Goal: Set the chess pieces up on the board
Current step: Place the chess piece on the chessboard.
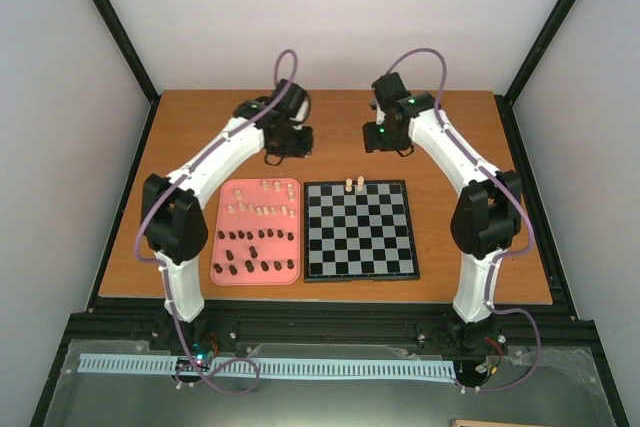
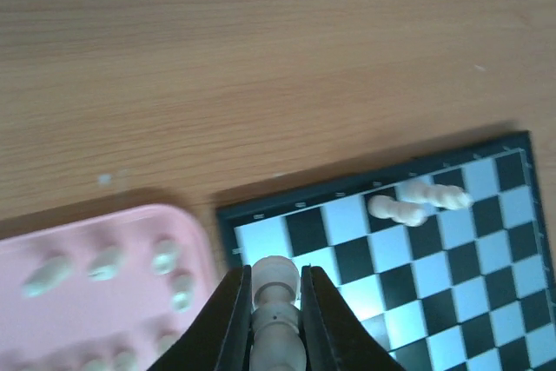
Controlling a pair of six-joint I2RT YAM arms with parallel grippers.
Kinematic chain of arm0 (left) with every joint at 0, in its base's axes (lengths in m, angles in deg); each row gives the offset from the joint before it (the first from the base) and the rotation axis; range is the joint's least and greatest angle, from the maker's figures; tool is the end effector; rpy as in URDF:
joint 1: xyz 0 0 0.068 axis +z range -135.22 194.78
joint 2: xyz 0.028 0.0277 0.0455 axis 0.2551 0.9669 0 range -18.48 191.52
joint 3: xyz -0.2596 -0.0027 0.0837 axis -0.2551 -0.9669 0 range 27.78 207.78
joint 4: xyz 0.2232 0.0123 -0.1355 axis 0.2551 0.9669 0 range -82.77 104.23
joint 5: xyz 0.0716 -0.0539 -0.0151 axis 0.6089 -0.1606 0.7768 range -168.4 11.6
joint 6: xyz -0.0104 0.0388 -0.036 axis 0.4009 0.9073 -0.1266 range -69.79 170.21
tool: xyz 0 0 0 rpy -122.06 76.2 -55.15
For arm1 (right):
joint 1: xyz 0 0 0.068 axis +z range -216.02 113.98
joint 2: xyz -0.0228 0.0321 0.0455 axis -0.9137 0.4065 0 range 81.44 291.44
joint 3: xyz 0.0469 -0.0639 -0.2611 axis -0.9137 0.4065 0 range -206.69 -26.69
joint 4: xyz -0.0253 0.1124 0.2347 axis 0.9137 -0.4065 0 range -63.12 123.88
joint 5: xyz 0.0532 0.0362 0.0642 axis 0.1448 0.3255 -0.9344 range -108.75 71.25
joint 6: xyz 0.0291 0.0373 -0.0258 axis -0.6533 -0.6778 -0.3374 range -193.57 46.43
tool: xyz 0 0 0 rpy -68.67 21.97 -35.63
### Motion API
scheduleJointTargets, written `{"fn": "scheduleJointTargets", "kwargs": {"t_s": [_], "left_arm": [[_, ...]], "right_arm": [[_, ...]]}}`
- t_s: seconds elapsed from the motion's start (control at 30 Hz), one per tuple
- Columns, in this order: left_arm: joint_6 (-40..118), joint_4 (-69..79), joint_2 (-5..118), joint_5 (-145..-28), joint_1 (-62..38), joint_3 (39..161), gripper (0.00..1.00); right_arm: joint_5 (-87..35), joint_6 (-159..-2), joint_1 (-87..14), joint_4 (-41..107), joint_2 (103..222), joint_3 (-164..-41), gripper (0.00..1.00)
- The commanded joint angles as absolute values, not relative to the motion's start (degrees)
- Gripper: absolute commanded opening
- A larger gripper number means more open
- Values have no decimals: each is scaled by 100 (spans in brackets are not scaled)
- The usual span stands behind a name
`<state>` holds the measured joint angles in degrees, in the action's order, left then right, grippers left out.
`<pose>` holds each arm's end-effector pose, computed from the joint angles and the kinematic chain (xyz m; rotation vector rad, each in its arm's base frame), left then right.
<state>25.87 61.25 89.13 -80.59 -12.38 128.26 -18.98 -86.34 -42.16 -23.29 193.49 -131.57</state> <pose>0.3582 -0.1852 0.2982 0.0791 2.6821 -0.3461 0.3816 0.1689 0.2884 -0.2631 2.6979 0.1994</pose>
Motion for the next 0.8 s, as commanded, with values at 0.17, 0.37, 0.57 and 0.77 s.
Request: {"fn": "scheduleJointTargets", "kwargs": {"t_s": [0.17,0.37,0.57,0.77], "left_arm": [[2375,6403,9847,-8180,-2088,13542,7],[2239,6327,10207,-8247,-2392,13554,6],[2141,6262,10564,-8351,-2450,13793,6],[2165,6278,10906,-8276,-2503,14086,5]], "right_arm": [[-1919,-8649,-4679,-2080,18663,-12393,60],[-2008,-8575,-4905,-1964,18339,-11911,60],[-2109,-8527,-5039,-1895,18127,-11606,60],[-2139,-8482,-5092,-1877,18073,-11517,60]]}}
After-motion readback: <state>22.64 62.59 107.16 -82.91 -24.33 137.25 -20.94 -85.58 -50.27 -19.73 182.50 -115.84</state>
